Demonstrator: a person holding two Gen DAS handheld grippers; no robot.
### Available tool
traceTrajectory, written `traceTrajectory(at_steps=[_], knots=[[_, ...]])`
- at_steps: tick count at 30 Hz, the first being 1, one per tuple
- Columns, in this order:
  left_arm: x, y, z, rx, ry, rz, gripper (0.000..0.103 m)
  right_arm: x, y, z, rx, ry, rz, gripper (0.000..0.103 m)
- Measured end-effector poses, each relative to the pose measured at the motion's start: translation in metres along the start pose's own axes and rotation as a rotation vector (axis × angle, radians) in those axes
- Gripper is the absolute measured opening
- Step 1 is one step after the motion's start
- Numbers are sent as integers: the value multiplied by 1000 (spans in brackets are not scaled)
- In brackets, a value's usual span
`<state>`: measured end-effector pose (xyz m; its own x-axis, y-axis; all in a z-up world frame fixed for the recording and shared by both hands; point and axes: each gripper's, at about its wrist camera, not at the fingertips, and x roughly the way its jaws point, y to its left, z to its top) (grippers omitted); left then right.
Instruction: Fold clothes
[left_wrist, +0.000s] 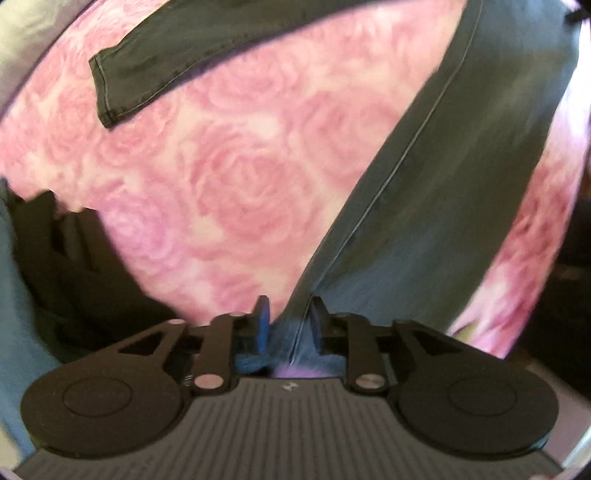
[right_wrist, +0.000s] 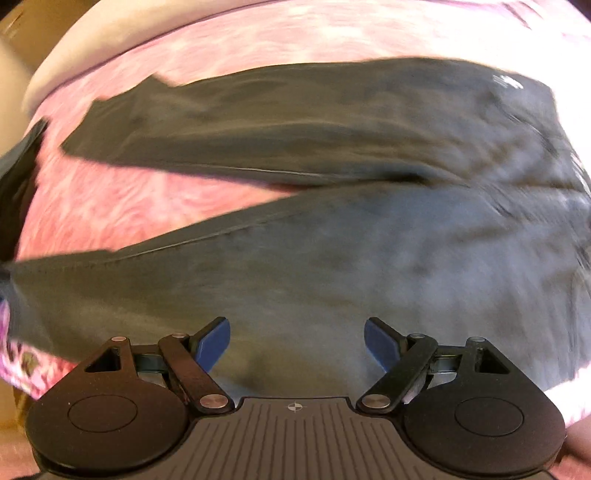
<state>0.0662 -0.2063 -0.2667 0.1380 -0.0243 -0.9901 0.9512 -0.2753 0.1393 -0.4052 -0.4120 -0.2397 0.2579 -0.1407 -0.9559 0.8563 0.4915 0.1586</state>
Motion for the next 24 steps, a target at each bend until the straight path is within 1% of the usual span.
traceTrajectory(at_steps=[1,2,3,4,6,7,8,9,11,12,14,16,19,20,22,24], knots=[[0,-6,-1,29,16,53,25,-5,-12,-6,44,-7,-17,83],[-1,-14,-3,51,3,119,25,-10,-24,-12,88,-14,-33,83],[-3,-21,-5,72,-12,183,23,-15,-37,-20,139,-22,-49,83],[-8,-31,-7,91,-48,223,24,-20,-54,-30,200,-34,-63,83],[-23,-60,-4,131,-145,232,25,-28,-88,-47,319,-62,-85,83],[-29,-81,-1,161,-186,210,27,-32,-105,-54,377,-80,-93,83],[-35,-101,3,190,-225,187,31,-36,-123,-62,434,-100,-101,83],[-37,-124,7,224,-249,157,34,-39,-142,-70,490,-126,-105,83],[-34,-168,17,298,-263,96,35,-45,-181,-86,606,-187,-103,83],[-31,-190,22,334,-264,94,36,-47,-200,-93,660,-222,-92,83],[-22,-230,33,376,-258,96,36,-49,-238,-102,755,-301,-41,83],[-13,-255,45,366,-237,108,36,-44,-274,-105,812,-360,-1,83],[-5,-279,58,338,-181,108,36,-28,-318,-103,862,-416,53,83],[-6,-287,60,332,-166,121,36,-19,-330,-101,875,-424,75,83],[-10,-299,62,314,-144,146,36,-5,-349,-98,896,-440,116,83],[-16,-309,63,285,-122,163,36,1,-360,-97,914,-467,153,82]])
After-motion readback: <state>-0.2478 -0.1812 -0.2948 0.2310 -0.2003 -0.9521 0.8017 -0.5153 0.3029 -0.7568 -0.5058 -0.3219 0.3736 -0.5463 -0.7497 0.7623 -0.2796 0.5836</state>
